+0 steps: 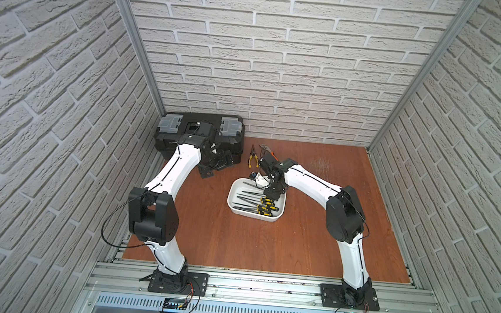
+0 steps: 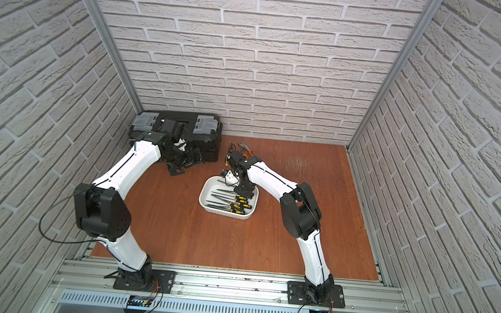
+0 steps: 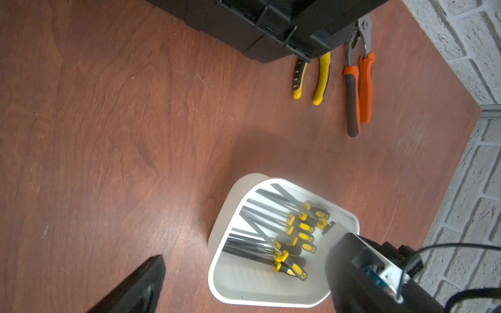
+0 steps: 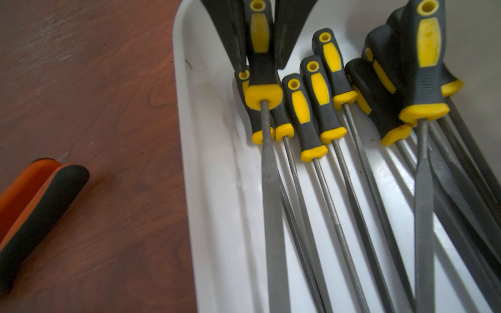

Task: Put the file tool into the storage box
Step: Place the file tool in the storage box.

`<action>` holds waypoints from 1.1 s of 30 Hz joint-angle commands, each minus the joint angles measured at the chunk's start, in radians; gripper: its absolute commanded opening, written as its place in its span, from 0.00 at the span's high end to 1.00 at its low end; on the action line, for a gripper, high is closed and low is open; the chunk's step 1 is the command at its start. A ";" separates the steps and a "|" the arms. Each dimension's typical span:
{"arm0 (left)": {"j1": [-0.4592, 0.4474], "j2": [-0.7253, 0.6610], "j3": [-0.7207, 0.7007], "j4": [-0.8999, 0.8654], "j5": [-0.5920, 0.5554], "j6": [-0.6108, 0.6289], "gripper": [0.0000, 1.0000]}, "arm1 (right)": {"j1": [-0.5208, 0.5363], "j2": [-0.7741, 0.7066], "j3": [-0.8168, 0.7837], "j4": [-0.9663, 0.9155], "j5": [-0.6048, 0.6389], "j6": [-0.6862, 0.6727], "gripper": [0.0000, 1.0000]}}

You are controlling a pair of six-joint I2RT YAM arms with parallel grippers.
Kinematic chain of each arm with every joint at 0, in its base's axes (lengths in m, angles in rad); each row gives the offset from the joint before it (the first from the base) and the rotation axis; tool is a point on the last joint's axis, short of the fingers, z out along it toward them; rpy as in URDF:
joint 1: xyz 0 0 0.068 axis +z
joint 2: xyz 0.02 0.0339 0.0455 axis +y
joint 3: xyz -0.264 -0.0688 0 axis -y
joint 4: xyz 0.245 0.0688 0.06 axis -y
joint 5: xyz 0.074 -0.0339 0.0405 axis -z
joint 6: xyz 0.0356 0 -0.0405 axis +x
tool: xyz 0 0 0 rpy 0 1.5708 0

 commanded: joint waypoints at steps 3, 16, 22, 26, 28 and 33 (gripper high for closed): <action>0.005 0.000 0.016 -0.022 -0.010 0.025 0.02 | -0.005 0.006 -0.005 0.047 0.034 0.035 0.64; 0.002 -0.118 -0.018 -0.056 -0.115 0.100 0.02 | -0.003 -0.203 -0.072 0.152 0.000 0.232 0.34; 0.002 -0.247 -0.101 -0.016 -0.175 0.125 0.02 | -0.001 -0.322 -0.158 0.194 -0.099 0.358 0.35; 0.002 -0.324 -0.174 0.023 -0.183 0.111 0.02 | 0.008 -0.320 -0.229 0.193 -0.203 0.420 0.45; 0.001 -0.353 -0.201 0.025 -0.183 0.099 0.02 | 0.019 -0.310 -0.257 0.190 -0.239 0.435 0.46; -0.004 -0.401 -0.248 0.022 -0.186 0.085 0.02 | 0.043 -0.286 -0.306 0.205 -0.255 0.455 0.46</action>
